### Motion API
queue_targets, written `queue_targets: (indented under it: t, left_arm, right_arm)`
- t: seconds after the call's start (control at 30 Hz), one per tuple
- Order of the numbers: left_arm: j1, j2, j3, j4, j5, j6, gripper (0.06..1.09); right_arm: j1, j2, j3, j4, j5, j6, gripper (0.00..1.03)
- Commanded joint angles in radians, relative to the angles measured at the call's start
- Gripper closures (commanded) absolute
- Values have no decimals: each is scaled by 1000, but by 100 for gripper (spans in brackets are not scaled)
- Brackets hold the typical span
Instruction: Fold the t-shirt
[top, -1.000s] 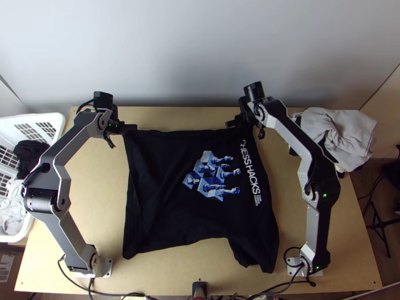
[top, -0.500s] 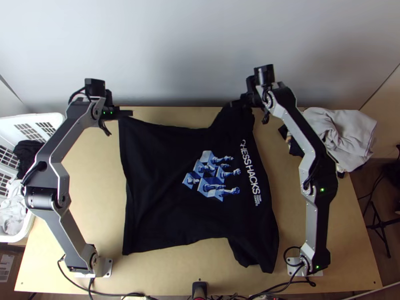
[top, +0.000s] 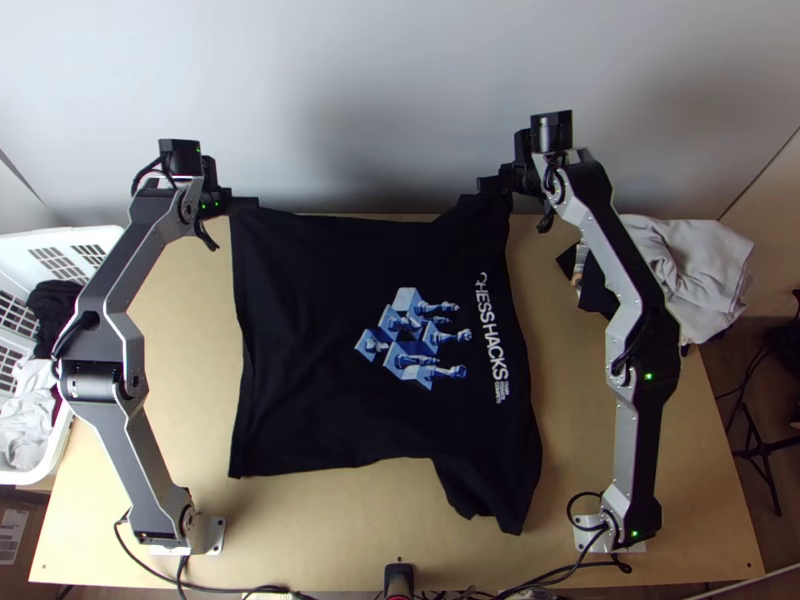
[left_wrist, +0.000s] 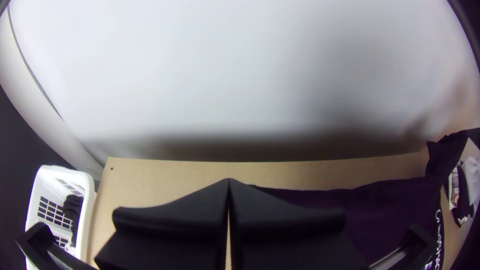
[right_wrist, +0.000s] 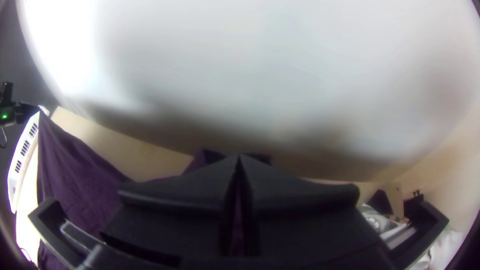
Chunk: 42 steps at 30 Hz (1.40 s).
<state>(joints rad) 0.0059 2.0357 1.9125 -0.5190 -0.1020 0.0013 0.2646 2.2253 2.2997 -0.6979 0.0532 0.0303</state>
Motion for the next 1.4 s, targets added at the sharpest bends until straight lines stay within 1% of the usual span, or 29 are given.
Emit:
queue_targets:
  t: [0.0, 0.1, 0.23, 0.37, 0.5, 0.67, 1.0, 1.37]
  left_arm:
    - [3, -19, 11, 70, -7, 8, 105]
    - [-4, -65, -63, 96, -5, 6, 105]
    - [-29, -170, -240, 191, -4, 19, 105]
    - [-44, -253, -377, 238, -2, 22, 105]
    - [-44, -322, -487, 272, -1, 19, 105]
    - [-37, -402, -599, 287, 2, 19, 105]
    - [-37, -559, -794, 294, 19, 11, 105]
    - [-47, -718, -995, 300, 19, 0, 105]
  right_arm:
    - [-5, -33, -2, 1, 27, 20, 100]
    - [-2, -69, -42, -2, 25, 31, 100]
    - [13, -151, -158, 0, 23, 34, 100]
    - [27, -257, -324, 37, 20, 33, 100]
    - [39, -375, -531, 100, 17, 33, 100]
    - [53, -503, -729, 150, 14, 34, 100]
    - [82, -736, -996, 152, -3, 46, 100]
    - [107, -915, -1197, 112, -41, 56, 100]
